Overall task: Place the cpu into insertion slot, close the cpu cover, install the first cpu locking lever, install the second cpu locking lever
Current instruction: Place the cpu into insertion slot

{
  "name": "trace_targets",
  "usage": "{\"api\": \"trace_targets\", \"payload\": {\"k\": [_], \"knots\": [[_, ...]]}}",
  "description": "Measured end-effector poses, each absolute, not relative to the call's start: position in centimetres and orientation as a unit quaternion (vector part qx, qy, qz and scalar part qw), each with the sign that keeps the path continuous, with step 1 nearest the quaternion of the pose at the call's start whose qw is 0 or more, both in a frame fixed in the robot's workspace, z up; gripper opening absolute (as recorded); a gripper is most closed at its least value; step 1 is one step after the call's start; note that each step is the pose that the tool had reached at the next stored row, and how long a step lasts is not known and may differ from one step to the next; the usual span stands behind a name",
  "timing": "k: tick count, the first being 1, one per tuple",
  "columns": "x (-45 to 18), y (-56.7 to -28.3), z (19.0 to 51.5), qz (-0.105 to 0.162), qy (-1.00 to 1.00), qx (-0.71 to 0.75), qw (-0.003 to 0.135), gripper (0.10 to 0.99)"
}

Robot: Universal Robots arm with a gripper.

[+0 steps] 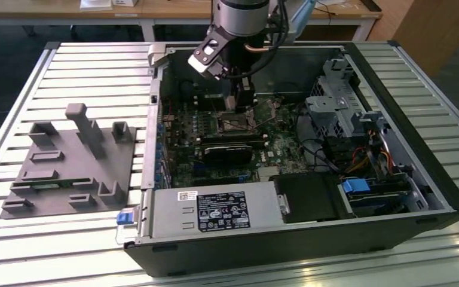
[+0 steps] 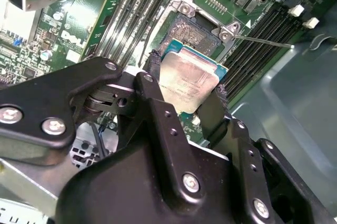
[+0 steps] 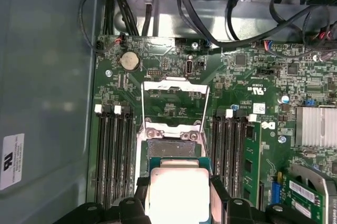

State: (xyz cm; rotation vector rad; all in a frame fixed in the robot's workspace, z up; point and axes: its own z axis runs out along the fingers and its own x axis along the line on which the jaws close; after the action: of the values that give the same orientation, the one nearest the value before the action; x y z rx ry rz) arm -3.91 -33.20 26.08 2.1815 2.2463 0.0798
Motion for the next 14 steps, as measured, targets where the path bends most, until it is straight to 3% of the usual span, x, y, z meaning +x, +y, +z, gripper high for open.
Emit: {"api": "trace_targets", "payload": {"k": [14], "knots": [[-3.9,-33.1,24.3,0.025,0.717,0.697,0.005,0.537]]}}
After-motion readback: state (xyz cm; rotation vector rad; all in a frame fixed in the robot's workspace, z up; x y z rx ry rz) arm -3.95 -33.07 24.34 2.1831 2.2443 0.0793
